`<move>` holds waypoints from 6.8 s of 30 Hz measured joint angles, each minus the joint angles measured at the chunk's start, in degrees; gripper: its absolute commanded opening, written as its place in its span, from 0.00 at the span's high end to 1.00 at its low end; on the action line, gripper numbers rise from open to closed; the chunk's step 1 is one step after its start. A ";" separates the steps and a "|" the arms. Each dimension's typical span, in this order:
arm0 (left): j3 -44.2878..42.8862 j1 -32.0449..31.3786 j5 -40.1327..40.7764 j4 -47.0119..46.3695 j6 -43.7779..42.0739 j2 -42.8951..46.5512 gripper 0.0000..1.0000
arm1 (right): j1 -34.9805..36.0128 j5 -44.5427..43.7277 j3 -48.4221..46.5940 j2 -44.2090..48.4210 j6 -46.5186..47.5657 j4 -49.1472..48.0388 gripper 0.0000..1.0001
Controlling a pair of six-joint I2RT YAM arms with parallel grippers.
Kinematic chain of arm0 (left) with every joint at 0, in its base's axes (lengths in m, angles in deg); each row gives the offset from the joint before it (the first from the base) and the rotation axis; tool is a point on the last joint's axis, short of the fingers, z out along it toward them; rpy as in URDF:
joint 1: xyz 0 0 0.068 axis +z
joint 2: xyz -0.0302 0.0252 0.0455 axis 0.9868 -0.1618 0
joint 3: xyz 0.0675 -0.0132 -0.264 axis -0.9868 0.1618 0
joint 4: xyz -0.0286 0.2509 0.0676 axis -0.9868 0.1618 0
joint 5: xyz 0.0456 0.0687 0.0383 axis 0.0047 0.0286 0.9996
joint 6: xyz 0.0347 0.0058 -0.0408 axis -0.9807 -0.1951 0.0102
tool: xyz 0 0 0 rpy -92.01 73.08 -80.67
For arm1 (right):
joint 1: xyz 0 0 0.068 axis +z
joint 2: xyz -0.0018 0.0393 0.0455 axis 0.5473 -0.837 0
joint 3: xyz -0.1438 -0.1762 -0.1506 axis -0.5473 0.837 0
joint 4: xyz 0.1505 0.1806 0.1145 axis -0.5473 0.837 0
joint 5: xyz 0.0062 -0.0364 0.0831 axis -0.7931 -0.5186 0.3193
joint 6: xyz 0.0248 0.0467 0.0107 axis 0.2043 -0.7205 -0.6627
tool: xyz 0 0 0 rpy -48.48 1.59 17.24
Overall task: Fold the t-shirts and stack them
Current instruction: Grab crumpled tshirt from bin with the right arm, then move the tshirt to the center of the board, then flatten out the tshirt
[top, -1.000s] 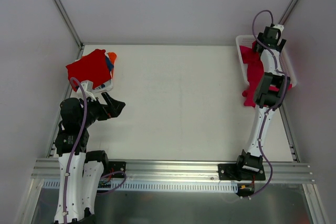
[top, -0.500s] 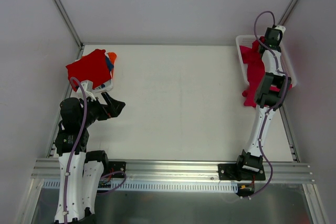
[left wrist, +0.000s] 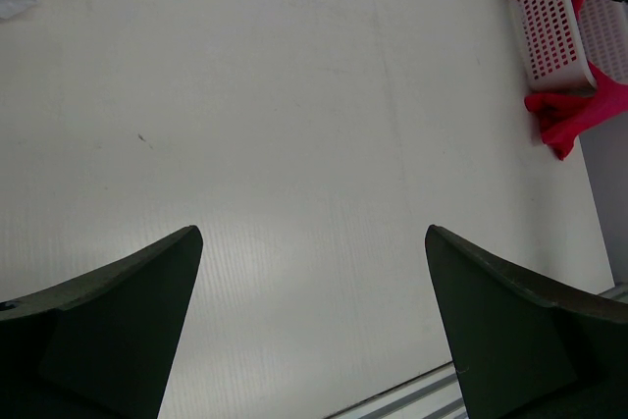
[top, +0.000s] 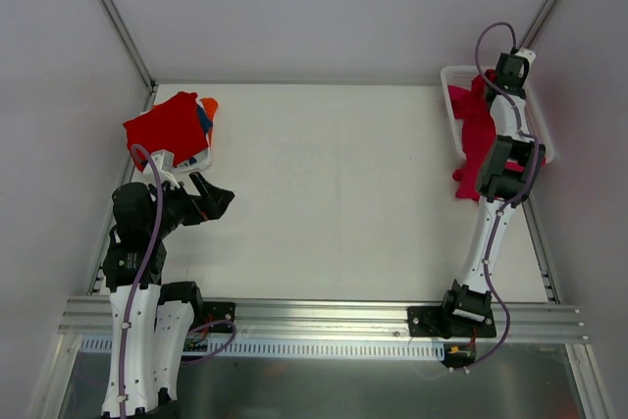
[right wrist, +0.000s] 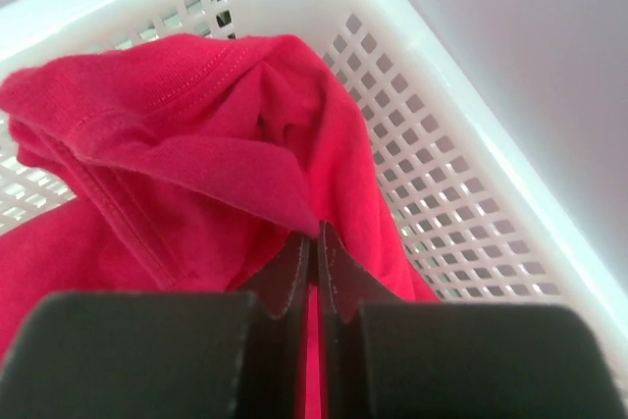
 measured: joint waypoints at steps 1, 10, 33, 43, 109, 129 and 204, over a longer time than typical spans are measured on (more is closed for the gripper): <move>0.00 0.00 0.00 0.00 0.00 0.00 0.01 | 0.02 0.02 0.70 0.07 -0.07 -0.96 1.00; 0.00 0.00 0.00 -0.02 -0.02 0.24 0.01 | 3.15 -0.66 11.02 7.65 0.26 -2.25 1.00; 0.02 -0.07 0.04 -0.22 0.02 5.31 0.01 | 76.65 -15.21 4.83 53.88 16.39 10.05 1.00; 0.02 -0.13 0.07 -0.20 0.02 7.13 0.01 | 78.79 -17.20 27.17 62.58 7.56 14.49 1.00; -14.38 -13.16 -0.13 0.04 -6.58 17.51 0.01 | 94.62 -16.74 57.83 55.01 -3.91 5.68 1.00; -19.15 -29.53 11.39 -27.93 2.27 -56.04 0.01 | 117.48 -36.50 63.41 67.43 -40.44 35.47 1.00; -44.94 -44.39 44.48 -26.77 -11.96 -93.92 0.18 | 120.76 -31.65 61.83 49.64 -80.54 62.03 1.00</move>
